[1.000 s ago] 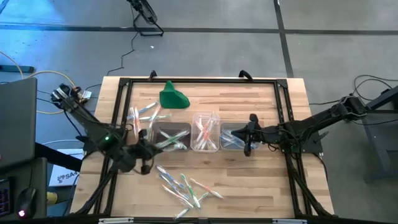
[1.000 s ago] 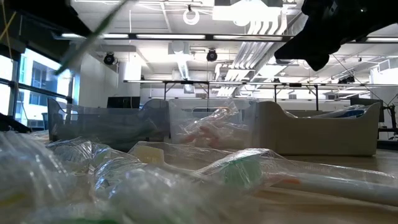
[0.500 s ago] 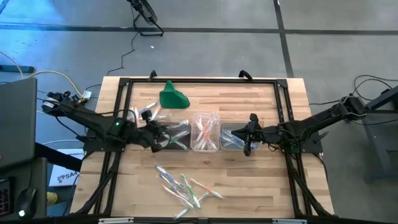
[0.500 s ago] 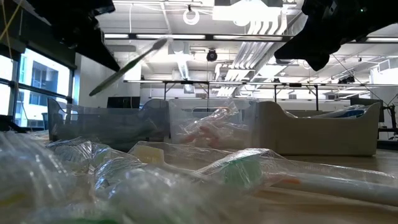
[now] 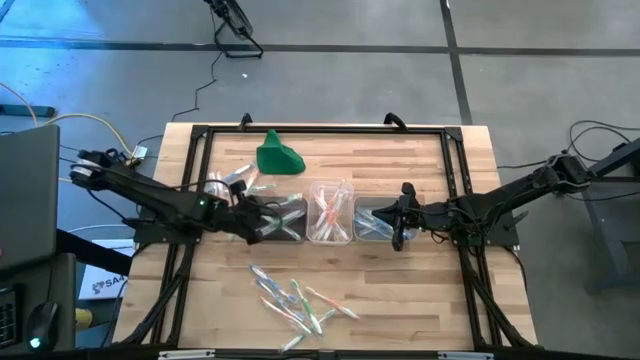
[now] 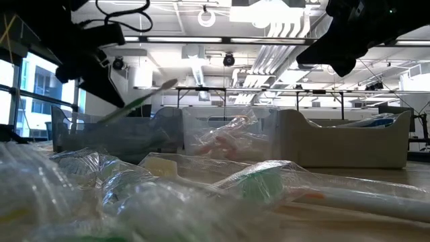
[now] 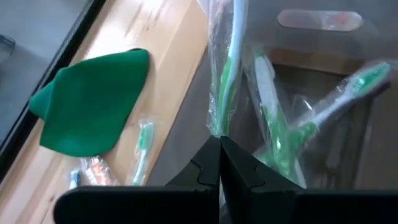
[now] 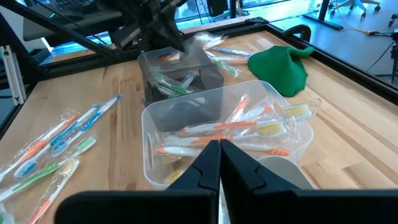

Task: Pick & Place Toothbrushes
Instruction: Put the green toothbrush into the black bin

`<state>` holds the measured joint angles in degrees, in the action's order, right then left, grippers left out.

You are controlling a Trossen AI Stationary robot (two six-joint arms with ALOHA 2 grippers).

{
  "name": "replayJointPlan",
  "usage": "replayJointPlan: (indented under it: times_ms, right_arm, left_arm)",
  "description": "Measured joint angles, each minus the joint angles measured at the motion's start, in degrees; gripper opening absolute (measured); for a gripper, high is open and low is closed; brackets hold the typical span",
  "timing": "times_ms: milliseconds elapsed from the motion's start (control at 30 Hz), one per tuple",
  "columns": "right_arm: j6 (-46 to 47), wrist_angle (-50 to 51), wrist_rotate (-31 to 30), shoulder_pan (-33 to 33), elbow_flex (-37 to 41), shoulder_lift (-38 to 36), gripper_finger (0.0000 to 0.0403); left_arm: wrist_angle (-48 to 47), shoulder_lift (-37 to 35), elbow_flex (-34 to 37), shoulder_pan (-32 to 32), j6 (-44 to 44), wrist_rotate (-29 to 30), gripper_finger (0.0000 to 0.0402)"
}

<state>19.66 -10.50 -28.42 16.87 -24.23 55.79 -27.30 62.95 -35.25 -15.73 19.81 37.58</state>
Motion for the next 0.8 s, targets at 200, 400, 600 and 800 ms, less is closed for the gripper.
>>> replayJointPlan:
  times_ms: [200, 400, 600, 800]
  right_arm:
    - [0.0, 0.0, 0.0, 0.0, 0.0, 0.0, 0.0002]
    - [0.0, 0.0, 0.0, 0.0, 0.0, 0.0, 0.0002]
    - [0.0, 0.0, 0.0, 0.0, 0.0, 0.0, 0.0002]
    - [0.0, 0.4, 0.0, 0.0, 0.0, 0.0, 0.0002]
  left_arm:
    - [4.1, 3.4, 0.6, 0.0, 0.0, 1.6, 0.0]
    - [4.1, 7.5, 0.6, 0.0, 3.5, 1.5, 0.0]
    - [4.4, 10.9, 0.6, 0.0, 6.2, 2.6, 0.0]
    - [4.9, 11.2, 0.6, 0.0, 6.6, 3.4, 0.0001]
